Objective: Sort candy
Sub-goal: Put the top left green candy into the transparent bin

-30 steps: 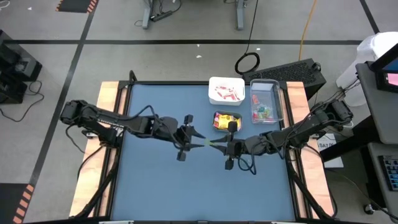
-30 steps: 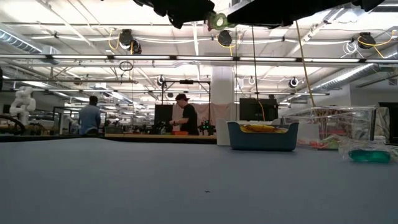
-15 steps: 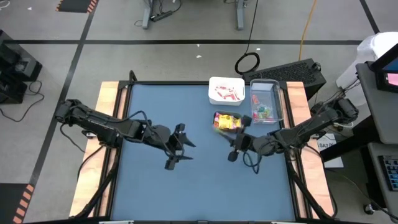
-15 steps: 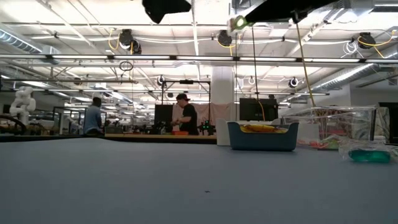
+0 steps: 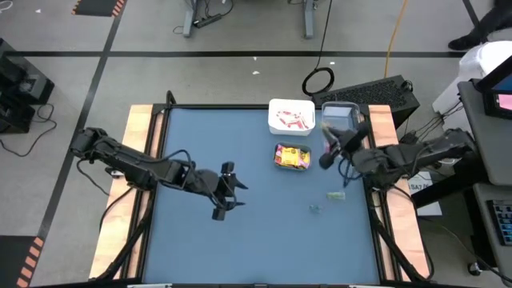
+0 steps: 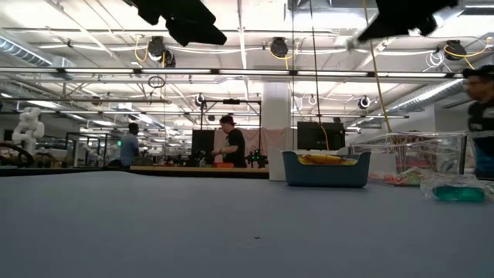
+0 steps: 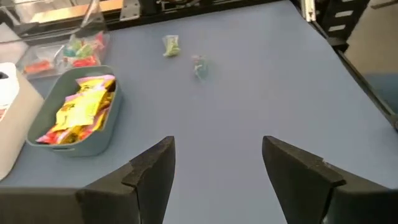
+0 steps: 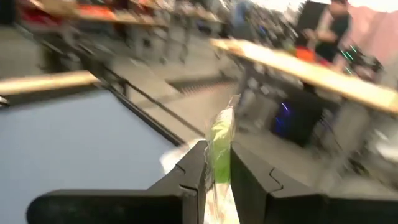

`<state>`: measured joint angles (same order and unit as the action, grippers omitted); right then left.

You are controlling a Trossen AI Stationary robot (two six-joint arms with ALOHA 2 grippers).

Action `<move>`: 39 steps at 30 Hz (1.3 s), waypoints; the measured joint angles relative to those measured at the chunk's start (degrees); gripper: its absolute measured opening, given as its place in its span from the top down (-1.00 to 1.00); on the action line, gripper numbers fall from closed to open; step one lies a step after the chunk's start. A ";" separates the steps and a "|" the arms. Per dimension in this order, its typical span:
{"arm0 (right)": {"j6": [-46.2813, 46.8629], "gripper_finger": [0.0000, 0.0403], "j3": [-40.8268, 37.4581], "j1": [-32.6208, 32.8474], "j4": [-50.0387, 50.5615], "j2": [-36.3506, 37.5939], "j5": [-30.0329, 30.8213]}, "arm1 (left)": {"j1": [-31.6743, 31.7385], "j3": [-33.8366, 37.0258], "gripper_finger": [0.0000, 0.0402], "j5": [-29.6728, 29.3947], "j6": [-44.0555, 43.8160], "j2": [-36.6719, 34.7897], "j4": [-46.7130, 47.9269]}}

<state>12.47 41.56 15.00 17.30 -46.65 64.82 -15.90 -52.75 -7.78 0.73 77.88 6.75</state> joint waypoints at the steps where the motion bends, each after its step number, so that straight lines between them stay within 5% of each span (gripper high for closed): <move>1: 3.76 0.73 0.00 -1.49 5.11 0.83 -0.14 | 0.24 0.17 -0.23 -0.02 -0.17 -0.02 -0.11; 6: 23.55 0.73 0.00 -9.03 28.39 1.66 -2.79 | 0.51 0.68 -0.23 -0.06 -0.40 -0.01 -0.28; 10: 30.00 0.73 -0.02 -13.01 34.55 -0.12 -10.19 | 0.50 0.68 -0.23 -0.06 -0.40 -0.02 -0.72; 27: 24.42 0.73 -0.05 -26.95 35.49 -17.00 -23.54 | 0.50 0.68 -0.23 -0.03 -0.44 -0.01 -1.24; 34: 22.67 0.71 -0.07 -28.69 35.33 -18.14 -24.86 | 0.50 0.68 -0.23 -0.04 -0.44 -0.01 -0.74; 39: 22.43 0.47 -0.07 -28.67 36.16 -15.95 -24.77 | 0.50 0.68 -0.23 -0.03 -0.45 -0.01 -0.64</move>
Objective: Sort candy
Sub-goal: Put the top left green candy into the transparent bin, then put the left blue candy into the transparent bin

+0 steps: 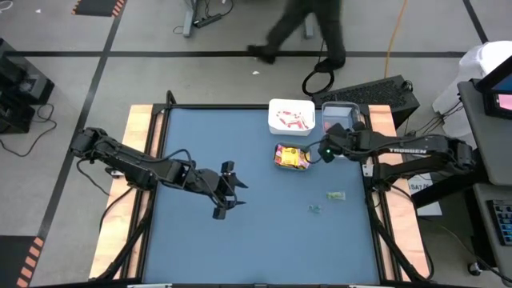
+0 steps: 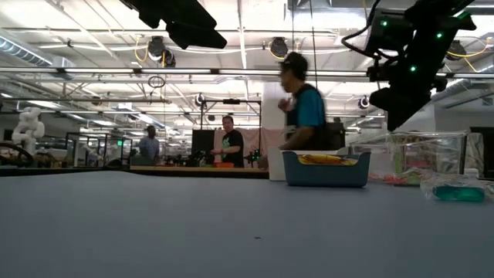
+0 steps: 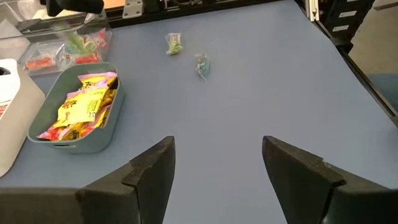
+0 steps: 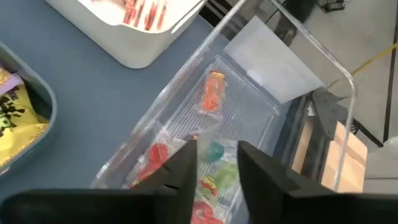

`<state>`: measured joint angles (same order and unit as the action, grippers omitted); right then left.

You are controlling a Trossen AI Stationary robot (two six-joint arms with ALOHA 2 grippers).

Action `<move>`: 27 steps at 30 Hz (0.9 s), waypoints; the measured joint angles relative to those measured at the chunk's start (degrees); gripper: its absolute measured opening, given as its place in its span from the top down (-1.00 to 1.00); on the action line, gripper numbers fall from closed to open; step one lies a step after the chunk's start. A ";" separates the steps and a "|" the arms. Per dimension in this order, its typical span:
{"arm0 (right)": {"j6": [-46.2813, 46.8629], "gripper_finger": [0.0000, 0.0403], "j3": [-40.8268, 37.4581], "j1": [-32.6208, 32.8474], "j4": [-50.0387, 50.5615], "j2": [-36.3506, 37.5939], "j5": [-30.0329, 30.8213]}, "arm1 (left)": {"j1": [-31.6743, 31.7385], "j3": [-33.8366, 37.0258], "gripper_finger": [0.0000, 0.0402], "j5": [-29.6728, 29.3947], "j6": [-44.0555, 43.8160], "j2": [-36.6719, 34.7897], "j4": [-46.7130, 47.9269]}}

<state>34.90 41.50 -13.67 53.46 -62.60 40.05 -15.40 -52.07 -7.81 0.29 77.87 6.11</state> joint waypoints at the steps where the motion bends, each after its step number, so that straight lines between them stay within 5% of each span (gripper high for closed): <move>1: 0.26 0.39 0.00 0.00 0.47 0.71 -0.07 | 0.00 0.00 -0.23 0.00 0.01 0.00 0.00; 7: 1.40 0.03 -0.04 2.34 -2.06 7.68 -8.22 | 0.00 0.00 -0.23 0.00 0.01 0.00 -0.13; 14: 1.12 -0.07 -0.04 17.96 -12.86 14.81 -13.29 | -0.10 -0.02 -0.23 0.04 0.01 1.36 -0.76; 27: 9.32 -0.07 -0.02 49.74 -20.75 2.00 -14.85 | -0.11 -0.07 -0.23 0.42 0.09 6.23 -5.73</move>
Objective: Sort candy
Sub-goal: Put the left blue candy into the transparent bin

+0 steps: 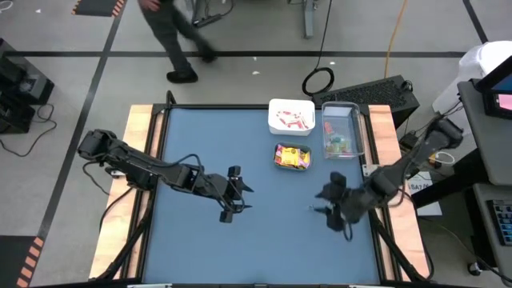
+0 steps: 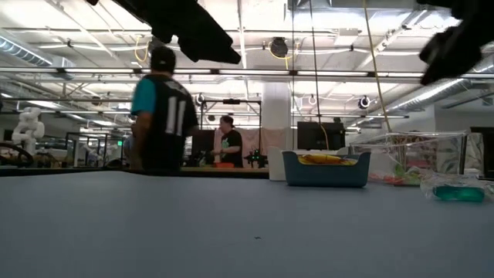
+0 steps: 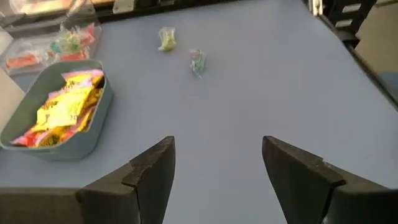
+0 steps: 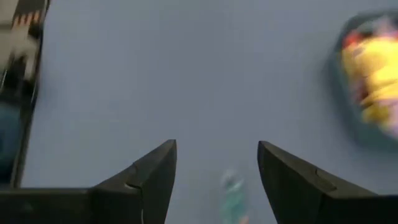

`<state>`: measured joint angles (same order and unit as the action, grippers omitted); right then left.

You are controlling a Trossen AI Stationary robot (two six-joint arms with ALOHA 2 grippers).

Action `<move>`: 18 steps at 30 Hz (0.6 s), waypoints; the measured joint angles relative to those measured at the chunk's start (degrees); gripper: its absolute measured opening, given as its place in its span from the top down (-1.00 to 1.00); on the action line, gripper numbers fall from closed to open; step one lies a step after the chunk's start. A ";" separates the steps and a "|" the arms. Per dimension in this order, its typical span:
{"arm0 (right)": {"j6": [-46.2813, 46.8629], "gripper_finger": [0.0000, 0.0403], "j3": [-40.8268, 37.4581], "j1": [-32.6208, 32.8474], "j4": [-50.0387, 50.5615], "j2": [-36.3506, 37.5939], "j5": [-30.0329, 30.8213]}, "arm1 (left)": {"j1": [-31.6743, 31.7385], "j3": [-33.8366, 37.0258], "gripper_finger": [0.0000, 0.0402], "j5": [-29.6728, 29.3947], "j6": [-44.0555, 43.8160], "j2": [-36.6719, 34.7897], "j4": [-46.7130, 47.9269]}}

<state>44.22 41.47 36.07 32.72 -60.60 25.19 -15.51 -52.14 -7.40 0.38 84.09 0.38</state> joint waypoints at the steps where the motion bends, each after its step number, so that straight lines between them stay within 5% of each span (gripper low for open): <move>1: 1.14 -0.07 0.00 1.47 0.00 -1.64 -0.09 | 0.00 0.00 -0.23 0.00 0.00 -0.03 -0.52; 9: 9.59 -0.07 0.00 7.98 -1.32 -15.24 -1.66 | -0.50 0.00 -0.23 0.42 0.01 -0.04 -2.67; 18: 13.48 -0.07 0.00 7.16 3.58 -21.47 -0.77 | -0.52 0.00 -0.23 0.70 0.46 -0.04 -3.06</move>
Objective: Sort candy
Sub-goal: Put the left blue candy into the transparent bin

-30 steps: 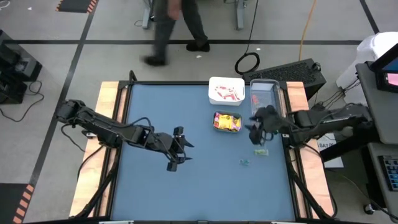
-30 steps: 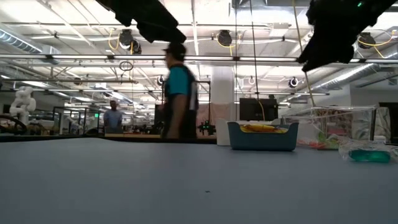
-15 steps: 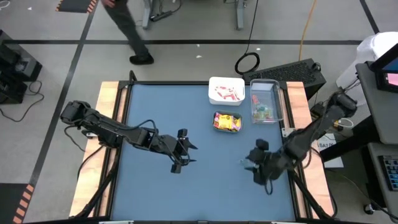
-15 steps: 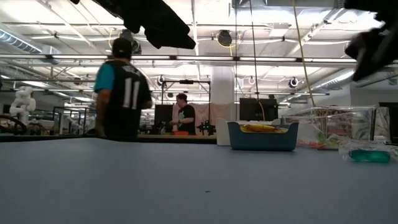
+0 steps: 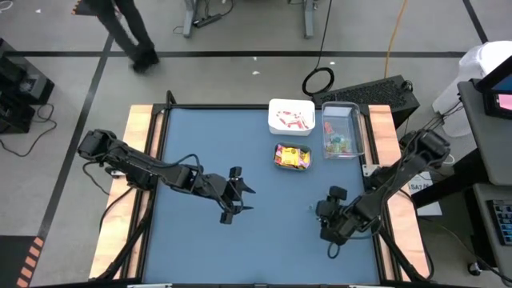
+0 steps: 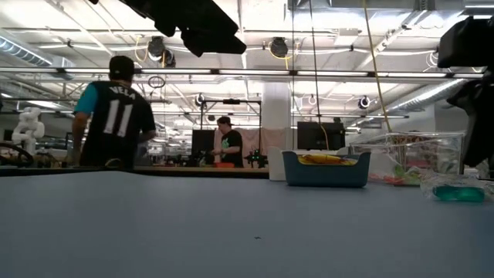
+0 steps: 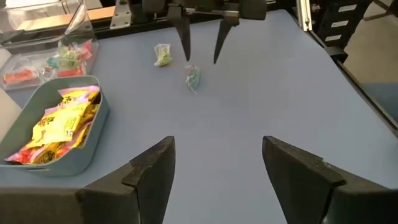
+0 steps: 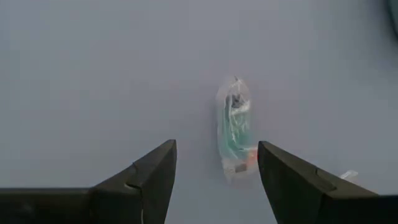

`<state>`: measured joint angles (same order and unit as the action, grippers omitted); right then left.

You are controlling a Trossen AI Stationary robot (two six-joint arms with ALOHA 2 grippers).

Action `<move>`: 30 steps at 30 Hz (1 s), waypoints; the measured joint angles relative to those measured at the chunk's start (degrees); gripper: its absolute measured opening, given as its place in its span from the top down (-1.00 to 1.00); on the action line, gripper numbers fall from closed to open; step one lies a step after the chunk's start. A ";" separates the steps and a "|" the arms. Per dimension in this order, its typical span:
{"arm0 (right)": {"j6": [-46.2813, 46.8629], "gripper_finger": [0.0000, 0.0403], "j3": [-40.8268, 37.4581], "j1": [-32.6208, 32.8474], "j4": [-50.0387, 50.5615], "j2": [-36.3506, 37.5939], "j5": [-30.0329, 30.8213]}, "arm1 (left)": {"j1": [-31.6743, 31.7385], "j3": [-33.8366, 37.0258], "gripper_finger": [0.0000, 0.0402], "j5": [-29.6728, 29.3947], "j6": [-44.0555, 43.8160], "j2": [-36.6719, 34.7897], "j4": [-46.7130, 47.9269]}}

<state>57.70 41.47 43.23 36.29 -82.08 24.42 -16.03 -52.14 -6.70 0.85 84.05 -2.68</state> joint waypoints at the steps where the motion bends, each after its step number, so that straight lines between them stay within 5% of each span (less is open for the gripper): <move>1: -0.27 -0.07 0.00 -0.31 -0.09 -0.39 0.37 | 0.00 0.00 -0.23 0.01 0.23 0.00 0.01; 16: -4.84 -0.05 0.00 -4.47 -0.68 -5.08 0.17 | 0.00 0.02 -0.23 0.01 1.09 0.00 0.07; 30: -4.42 0.29 0.00 -6.19 -0.70 -5.08 -5.31 | 0.00 0.02 -0.23 0.01 1.09 0.00 0.07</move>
<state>53.28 41.47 37.04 35.59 -87.15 19.11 -16.03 -52.12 -6.69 1.93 84.05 -2.61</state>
